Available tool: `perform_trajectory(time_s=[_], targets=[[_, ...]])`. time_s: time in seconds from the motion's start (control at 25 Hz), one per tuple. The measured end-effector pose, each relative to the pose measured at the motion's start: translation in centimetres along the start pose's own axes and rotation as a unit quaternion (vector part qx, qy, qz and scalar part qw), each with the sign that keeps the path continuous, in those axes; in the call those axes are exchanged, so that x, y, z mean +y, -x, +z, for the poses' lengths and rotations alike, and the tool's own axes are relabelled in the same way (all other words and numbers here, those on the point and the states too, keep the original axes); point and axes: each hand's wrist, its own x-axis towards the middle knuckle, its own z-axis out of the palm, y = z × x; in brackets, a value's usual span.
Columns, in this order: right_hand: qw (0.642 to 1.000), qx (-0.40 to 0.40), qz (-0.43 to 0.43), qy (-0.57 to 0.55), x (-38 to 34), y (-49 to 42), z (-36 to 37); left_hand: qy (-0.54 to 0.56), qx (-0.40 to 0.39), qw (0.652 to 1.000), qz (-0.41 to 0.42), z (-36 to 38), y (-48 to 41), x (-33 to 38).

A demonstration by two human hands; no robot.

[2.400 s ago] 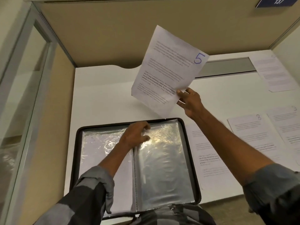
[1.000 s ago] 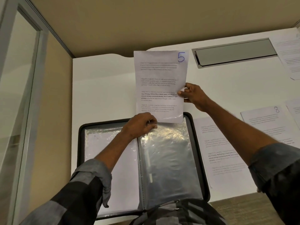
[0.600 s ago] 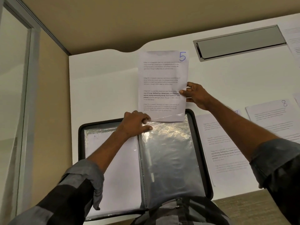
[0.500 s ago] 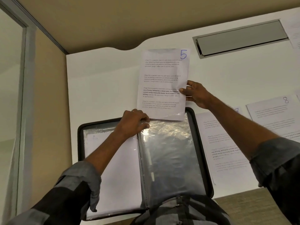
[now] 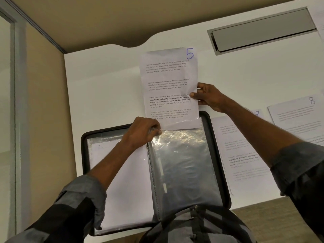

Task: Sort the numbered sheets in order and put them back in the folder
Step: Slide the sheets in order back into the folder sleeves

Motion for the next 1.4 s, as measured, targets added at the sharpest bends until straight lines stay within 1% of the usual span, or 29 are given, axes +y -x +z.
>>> perform_trajectory(time_s=[0.08,0.16,0.24,0.28,0.32,0.4,0.44,0.48,0.56,0.64,0.68,0.76,0.8,0.84,0.88,0.92,0.96,1.0,1.04,1.08,1.12,1.2,1.28,1.32,1.36,1.4], targets=[[1.000,-0.004,0.000,0.006,-0.1,-0.1,0.1,-0.018,-0.018,1.000,0.015,-0.2,-0.3,-0.2],[1.000,-0.007,0.002,0.013,0.0,-0.3,0.3,-0.017,-0.056,0.998,0.013,-0.2,-0.3,-0.5],[1.000,-0.014,0.007,0.016,0.1,-0.3,0.5,0.036,-0.084,0.996,-0.016,0.1,-0.1,-1.0],[1.000,-0.019,0.010,0.015,0.3,-0.3,0.6,0.088,-0.076,0.992,-0.040,0.4,0.2,-1.3],[1.000,-0.024,0.014,0.012,0.4,-0.2,0.6,0.147,-0.045,0.986,-0.067,0.7,0.4,-1.6],[0.999,-0.031,0.022,0.006,0.9,-0.1,0.5,0.250,0.069,0.956,-0.134,1.1,0.6,-2.0],[0.999,-0.033,0.026,0.002,1.1,0.0,0.4,0.277,0.122,0.937,-0.173,1.0,0.5,-2.0],[0.999,-0.033,0.030,-0.002,1.2,0.1,0.3,0.296,0.151,0.920,-0.209,0.8,0.4,-2.0],[0.998,-0.040,0.045,-0.008,1.3,0.2,0.3,0.348,0.148,0.889,-0.259,0.5,-0.1,-1.7],[0.997,-0.059,0.058,0.006,1.2,0.4,0.5,0.403,0.136,0.860,-0.283,0.3,-0.7,-1.7],[0.995,-0.073,0.064,0.024,1.3,0.5,0.7,0.419,0.131,0.851,-0.288,0.3,-1.1,-1.9],[0.991,-0.087,0.073,0.072,1.4,0.8,0.8,0.408,0.116,0.861,-0.281,0.4,-1.6,-2.3],[0.990,-0.078,0.072,0.090,1.3,0.9,0.8,0.398,0.110,0.868,-0.275,0.5,-1.7,-2.3],[0.992,-0.051,0.062,0.100,0.8,0.8,0.8,0.393,0.107,0.872,-0.270,0.6,-1.6,-2.3],[0.993,-0.008,0.042,0.114,0.1,0.5,0.8,0.393,0.108,0.874,-0.263,0.7,-1.5,-2.3],[0.988,0.043,0.005,0.147,-0.9,-0.1,0.9,0.393,0.107,0.877,-0.254,0.6,-1.4,-2.1],[0.973,0.089,-0.045,0.207,-2.1,-0.8,1.0,0.393,0.106,0.879,-0.247,0.7,-1.3,-2.3],[0.948,0.110,-0.100,0.280,-3.5,-1.7,1.1,0.390,0.104,0.883,-0.241,0.9,-1.2,-2.4],[0.919,0.104,-0.152,0.347,-5.2,-2.6,1.5,0.386,0.102,0.886,-0.237,1.1,-1.1,-2.5],[0.893,0.073,-0.188,0.403,-6.8,-3.6,2.1,0.383,0.100,0.887,-0.236,1.2,-1.0,-2.4],[0.869,0.029,-0.202,0.450,-8.3,-4.6,2.9,0.385,0.101,0.887,-0.235,1.3,-1.0,-2.4],[0.814,-0.069,-0.189,0.546,-10.9,-6.7,4.9,0.393,0.105,0.883,-0.234,1.5,-0.9,-2.3],[0.758,-0.150,-0.144,0.618,-12.2,-8.5,6.8,0.401,0.110,0.879,-0.235,1.5,-0.7,-1.8],[0.735,-0.171,-0.127,0.644,-12.3,-9.2,7.4,0.398,0.120,0.879,-0.234,1.5,-0.4,-1.6],[0.719,-0.183,-0.116,0.660,-12.3,-9.8,7.9,0.387,0.145,0.881,-0.231,1.7,0.1,-1.3],[0.713,-0.190,-0.107,0.666,-12.0,-10.2,8.1,0.363,0.181,0.886,-0.224,2.0,0.7,-0.8]])
